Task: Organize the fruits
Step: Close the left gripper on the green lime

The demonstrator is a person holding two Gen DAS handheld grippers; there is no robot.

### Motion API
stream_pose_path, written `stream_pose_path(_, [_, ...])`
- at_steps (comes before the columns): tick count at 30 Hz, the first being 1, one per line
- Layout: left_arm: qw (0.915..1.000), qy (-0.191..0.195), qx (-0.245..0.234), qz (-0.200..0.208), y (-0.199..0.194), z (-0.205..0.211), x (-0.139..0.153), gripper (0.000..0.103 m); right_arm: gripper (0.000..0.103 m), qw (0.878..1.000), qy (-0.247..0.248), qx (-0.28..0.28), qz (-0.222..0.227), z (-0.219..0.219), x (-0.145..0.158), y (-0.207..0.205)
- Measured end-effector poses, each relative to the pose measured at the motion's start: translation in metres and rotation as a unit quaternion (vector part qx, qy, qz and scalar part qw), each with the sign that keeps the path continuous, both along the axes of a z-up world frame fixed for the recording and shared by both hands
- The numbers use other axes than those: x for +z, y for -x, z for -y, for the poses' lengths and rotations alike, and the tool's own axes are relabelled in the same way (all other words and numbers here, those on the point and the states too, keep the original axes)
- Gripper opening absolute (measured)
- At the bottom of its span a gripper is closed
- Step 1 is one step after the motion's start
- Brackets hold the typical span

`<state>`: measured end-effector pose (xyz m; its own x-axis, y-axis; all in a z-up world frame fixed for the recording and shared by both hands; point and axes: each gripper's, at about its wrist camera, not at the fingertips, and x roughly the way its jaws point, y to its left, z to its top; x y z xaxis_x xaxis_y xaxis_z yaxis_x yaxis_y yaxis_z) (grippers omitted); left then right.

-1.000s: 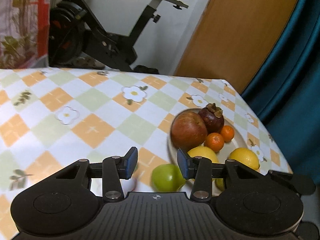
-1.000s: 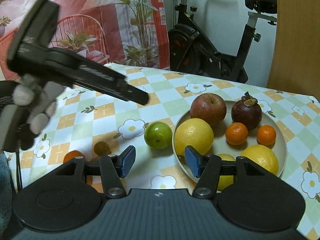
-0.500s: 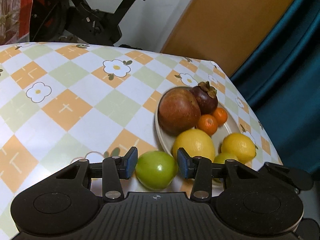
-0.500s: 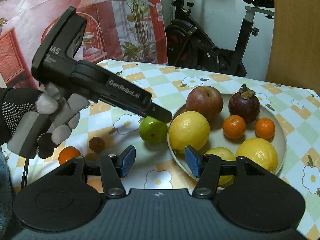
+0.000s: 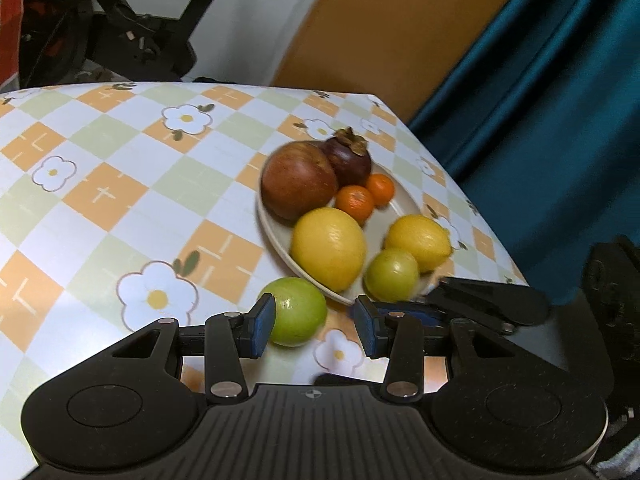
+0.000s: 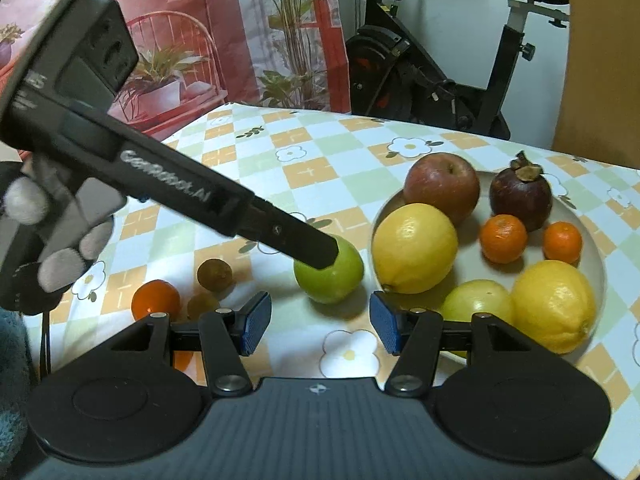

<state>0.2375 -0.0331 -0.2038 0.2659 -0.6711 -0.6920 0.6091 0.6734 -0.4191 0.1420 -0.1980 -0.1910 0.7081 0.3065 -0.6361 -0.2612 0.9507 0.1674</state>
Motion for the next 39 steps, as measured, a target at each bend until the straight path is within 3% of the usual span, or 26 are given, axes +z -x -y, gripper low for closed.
stream_pose_path(10, [0.9994, 0.016, -0.023, -0.018, 0.007, -0.002, -0.003, 0.045, 0.057, 1.000, 0.025, 0.009, 0.002, -0.014, -0.002, -0.019])
stream_pose_path(16, [0.9982, 0.045, 0.023, -0.030, -0.009, -0.016, -0.003, 0.045, 0.051, 1.000, 0.027, 0.011, 0.011, -0.013, -0.001, -0.016])
stream_pose_path(20, [0.9977, 0.026, 0.054, -0.032, -0.019, -0.012, -0.011, 0.045, 0.051, 0.999, 0.028, 0.017, 0.014, -0.015, 0.000, -0.017])
stream_pose_path(30, [0.9991, -0.013, 0.034, -0.020, -0.019, -0.011, -0.020, 0.046, 0.049, 0.999, 0.024, 0.035, 0.016, -0.023, -0.002, -0.013])
stream_pose_path(39, [0.9989, 0.001, 0.037, -0.029, -0.015, -0.025, -0.021, 0.046, 0.053, 1.000, -0.017, 0.009, -0.020, -0.012, -0.016, -0.027])
